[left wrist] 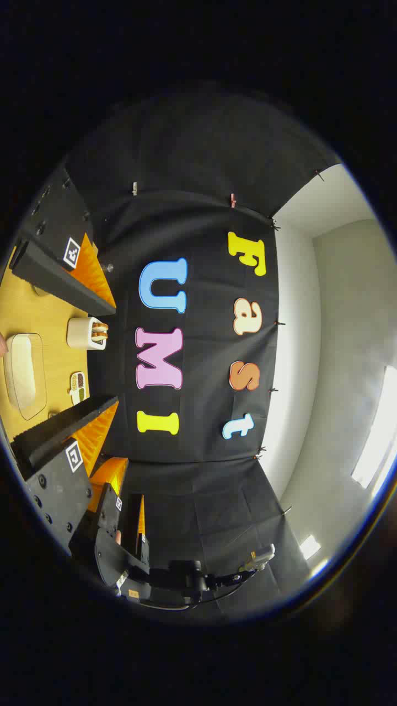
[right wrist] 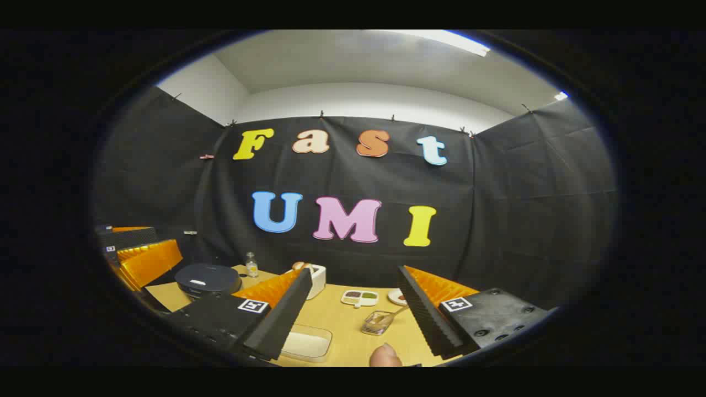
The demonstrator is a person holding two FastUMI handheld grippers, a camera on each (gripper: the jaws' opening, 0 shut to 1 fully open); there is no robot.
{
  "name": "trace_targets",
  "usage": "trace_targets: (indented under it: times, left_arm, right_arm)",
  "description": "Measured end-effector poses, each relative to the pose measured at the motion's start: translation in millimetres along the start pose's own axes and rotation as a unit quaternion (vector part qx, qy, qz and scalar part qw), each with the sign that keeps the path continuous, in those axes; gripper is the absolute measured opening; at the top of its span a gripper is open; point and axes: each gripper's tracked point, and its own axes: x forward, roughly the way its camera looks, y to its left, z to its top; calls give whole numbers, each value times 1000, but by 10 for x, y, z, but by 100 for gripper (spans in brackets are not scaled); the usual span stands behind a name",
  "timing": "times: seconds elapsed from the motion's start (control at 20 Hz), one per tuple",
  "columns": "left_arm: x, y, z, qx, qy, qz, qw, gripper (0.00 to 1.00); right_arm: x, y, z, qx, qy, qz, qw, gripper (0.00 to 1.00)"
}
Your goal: Close the left gripper, press the button to open the rice cooker; take a wooden spoon from the chopstick holder with the right hand, scoop a spoonful of rice and pour it into the rice cooker, then put the wooden spoon back into the chopstick holder.
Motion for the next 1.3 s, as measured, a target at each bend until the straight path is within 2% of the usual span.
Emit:
trace_targets:
  times: [0.25,0.75,1.05,1.3]
  left_arm:
    - [-11,73,-119,-17,9,8,1000,97]
    - [-122,331,-232,-36,18,47,998,98]
    - [-67,258,-280,-30,24,35,999,95]
    - [-22,170,-334,-24,30,23,999,95]
  right_arm:
    - [-91,-174,10,3,1,-27,1000,97]
    - [-180,-42,-83,8,18,-17,1000,98]
    - [-218,-225,-171,4,26,-38,999,97]
    - [-216,-238,-209,4,30,-39,999,98]
